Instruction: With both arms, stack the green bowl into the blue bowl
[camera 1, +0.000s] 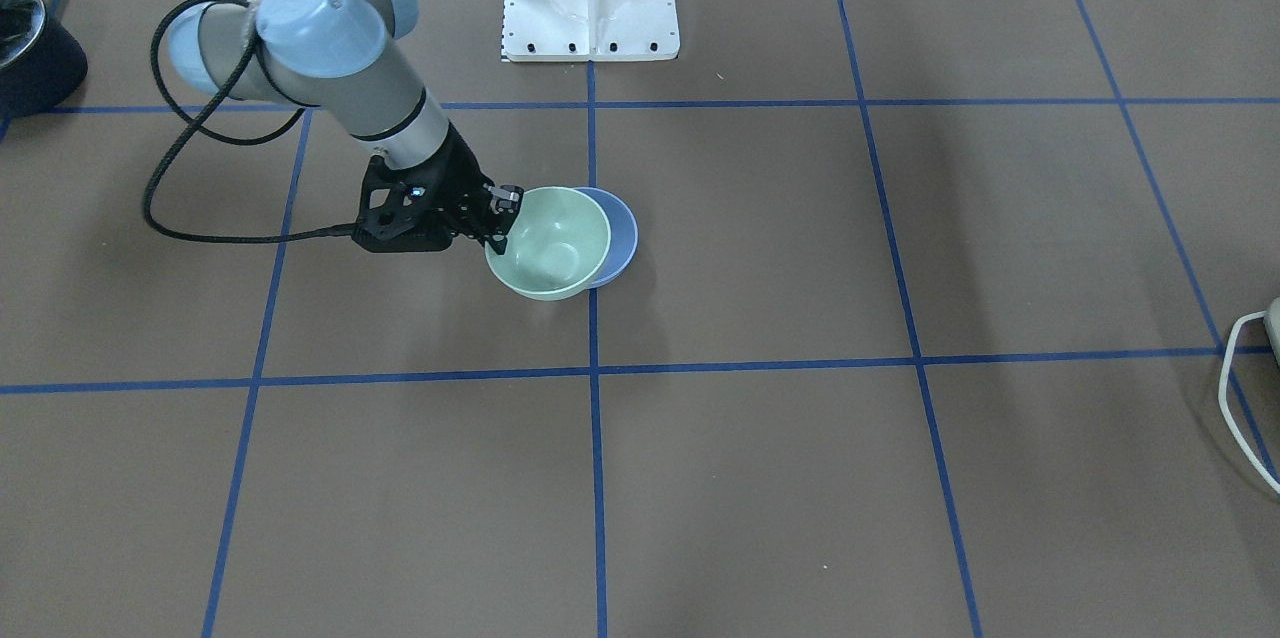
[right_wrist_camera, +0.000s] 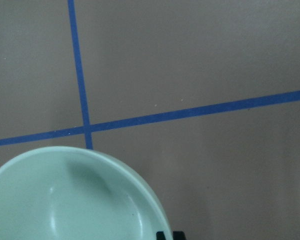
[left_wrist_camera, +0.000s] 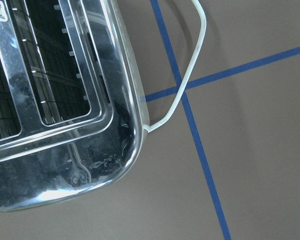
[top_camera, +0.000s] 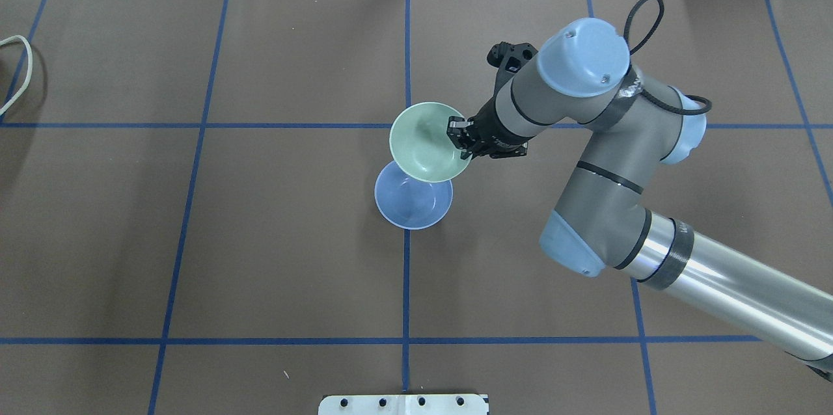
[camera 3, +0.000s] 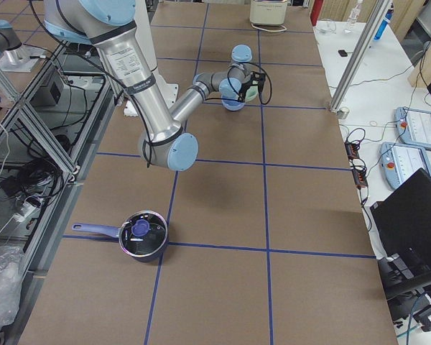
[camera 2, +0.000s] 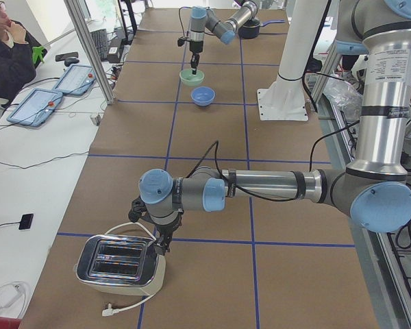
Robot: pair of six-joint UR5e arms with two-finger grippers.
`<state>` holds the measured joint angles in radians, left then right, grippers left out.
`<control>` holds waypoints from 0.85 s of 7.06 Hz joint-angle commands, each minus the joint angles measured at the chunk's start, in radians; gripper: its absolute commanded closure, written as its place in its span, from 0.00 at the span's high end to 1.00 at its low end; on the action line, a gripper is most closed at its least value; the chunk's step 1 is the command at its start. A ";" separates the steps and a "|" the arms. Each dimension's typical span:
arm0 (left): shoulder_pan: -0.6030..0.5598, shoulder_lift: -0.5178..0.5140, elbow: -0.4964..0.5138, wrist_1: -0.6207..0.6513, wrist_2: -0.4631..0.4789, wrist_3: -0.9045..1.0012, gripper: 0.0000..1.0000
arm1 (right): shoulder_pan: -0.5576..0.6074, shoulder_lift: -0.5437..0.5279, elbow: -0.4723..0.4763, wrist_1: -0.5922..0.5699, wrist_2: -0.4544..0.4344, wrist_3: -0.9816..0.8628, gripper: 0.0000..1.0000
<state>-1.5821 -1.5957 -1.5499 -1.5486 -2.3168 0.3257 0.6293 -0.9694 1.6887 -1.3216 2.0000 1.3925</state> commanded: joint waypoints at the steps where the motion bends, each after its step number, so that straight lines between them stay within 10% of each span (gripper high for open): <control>1: 0.001 0.006 0.001 -0.001 -0.001 -0.001 0.98 | -0.074 0.029 -0.004 -0.047 -0.076 0.016 0.00; 4: 0.001 0.007 0.001 -0.001 -0.001 -0.001 0.98 | -0.083 0.021 -0.011 -0.050 -0.078 0.014 0.00; 6: 0.001 0.007 0.001 -0.001 -0.001 -0.001 0.98 | -0.089 0.017 -0.021 -0.050 -0.081 0.014 0.20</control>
<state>-1.5815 -1.5893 -1.5493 -1.5493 -2.3178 0.3252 0.5432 -0.9505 1.6761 -1.3711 1.9203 1.4069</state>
